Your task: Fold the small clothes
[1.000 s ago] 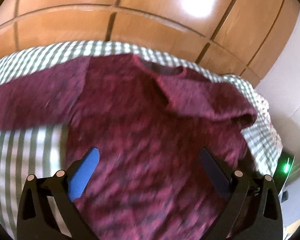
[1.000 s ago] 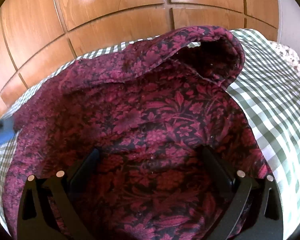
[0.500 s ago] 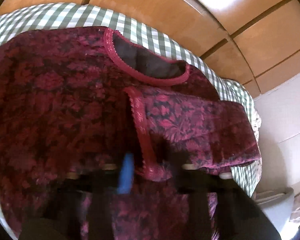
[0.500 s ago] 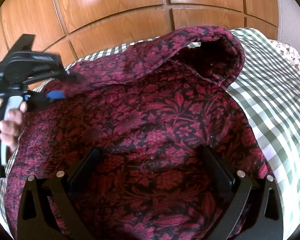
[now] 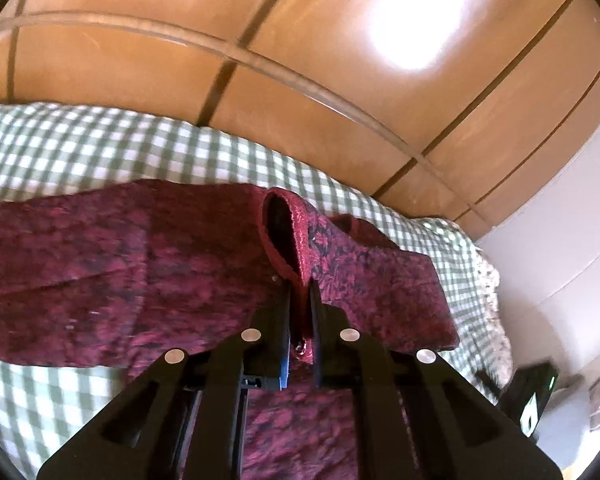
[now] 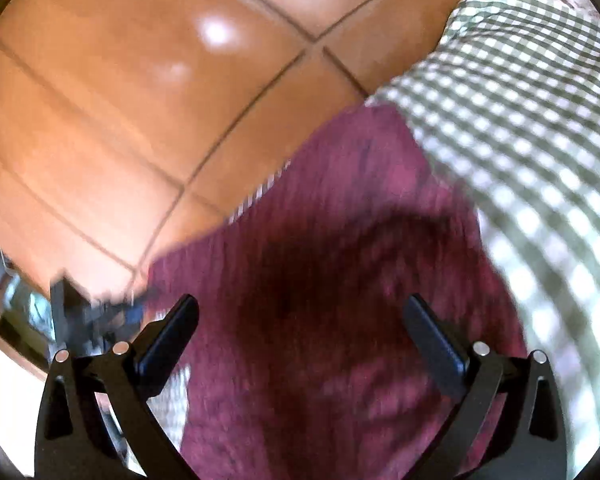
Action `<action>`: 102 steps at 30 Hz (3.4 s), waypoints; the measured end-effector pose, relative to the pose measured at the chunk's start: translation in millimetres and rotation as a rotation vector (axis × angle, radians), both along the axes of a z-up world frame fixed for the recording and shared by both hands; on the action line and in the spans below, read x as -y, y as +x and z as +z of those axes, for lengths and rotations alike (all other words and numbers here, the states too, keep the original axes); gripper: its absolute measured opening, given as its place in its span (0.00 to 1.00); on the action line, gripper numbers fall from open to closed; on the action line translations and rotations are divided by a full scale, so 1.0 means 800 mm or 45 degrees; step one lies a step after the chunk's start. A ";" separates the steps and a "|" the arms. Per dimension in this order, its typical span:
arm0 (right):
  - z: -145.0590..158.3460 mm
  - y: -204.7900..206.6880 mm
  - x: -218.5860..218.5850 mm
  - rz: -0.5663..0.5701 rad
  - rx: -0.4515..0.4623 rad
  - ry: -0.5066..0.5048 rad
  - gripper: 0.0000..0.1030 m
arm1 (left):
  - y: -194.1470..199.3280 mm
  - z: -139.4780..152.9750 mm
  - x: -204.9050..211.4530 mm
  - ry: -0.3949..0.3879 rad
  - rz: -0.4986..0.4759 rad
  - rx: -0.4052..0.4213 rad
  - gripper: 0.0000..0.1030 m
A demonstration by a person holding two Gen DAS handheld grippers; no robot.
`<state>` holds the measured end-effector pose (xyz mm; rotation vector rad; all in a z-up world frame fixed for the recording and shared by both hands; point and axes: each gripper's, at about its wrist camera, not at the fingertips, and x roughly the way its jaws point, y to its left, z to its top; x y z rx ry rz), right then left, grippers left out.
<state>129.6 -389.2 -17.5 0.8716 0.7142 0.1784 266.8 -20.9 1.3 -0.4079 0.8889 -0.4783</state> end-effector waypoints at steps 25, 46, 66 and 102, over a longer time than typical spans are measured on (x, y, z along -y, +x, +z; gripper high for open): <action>-0.053 0.129 -0.063 0.122 -0.310 -0.762 0.98 | 0.014 -0.075 -0.044 0.397 0.199 -0.045 0.06; -0.058 0.121 -0.081 0.091 -0.272 -0.884 0.98 | 0.027 -0.103 0.014 0.429 0.116 0.030 0.44; -0.002 0.062 -0.128 0.139 -0.219 -0.904 0.98 | -0.129 0.019 -0.061 0.454 0.330 0.260 0.68; -0.060 -0.037 -0.184 0.231 -0.202 -0.967 0.98 | -0.116 -0.103 -0.462 -0.217 1.108 -0.261 0.71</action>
